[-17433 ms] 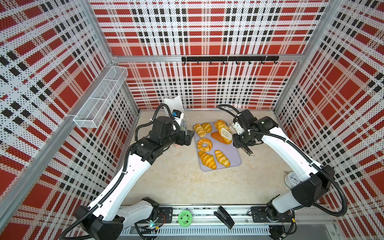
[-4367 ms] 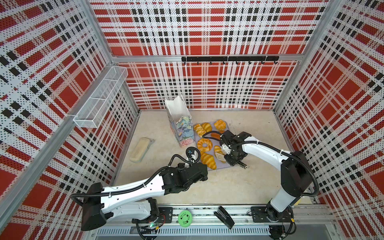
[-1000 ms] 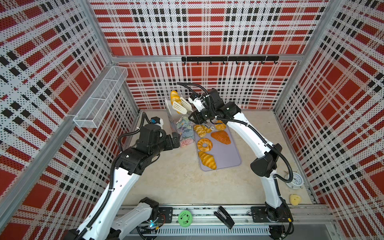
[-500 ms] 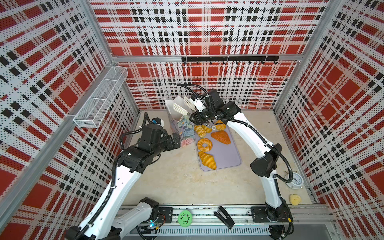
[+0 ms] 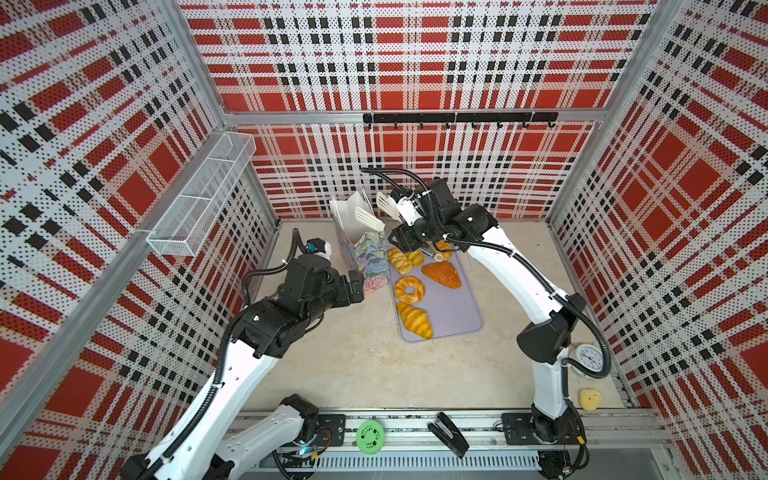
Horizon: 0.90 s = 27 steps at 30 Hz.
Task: Place the fake bread into the paper bag
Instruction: 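Open the tongs with the right gripper to drop the croissant into the bag, then move the open tongs to the nearest croissant while the left gripper withdraws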
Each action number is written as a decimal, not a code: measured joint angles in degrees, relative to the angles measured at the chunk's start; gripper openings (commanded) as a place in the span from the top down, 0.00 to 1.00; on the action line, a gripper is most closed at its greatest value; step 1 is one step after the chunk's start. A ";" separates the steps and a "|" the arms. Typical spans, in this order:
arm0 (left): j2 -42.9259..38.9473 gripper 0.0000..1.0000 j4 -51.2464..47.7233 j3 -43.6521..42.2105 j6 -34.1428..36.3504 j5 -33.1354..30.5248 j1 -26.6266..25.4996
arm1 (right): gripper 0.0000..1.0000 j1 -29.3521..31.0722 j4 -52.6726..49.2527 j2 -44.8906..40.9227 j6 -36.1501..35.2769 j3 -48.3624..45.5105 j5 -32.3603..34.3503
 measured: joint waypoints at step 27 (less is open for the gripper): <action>-2.25 0.01 0.76 -10.43 -10.32 -16.61 -21.11 | 0.40 0.00 2.54 -27.93 1.38 -43.30 4.85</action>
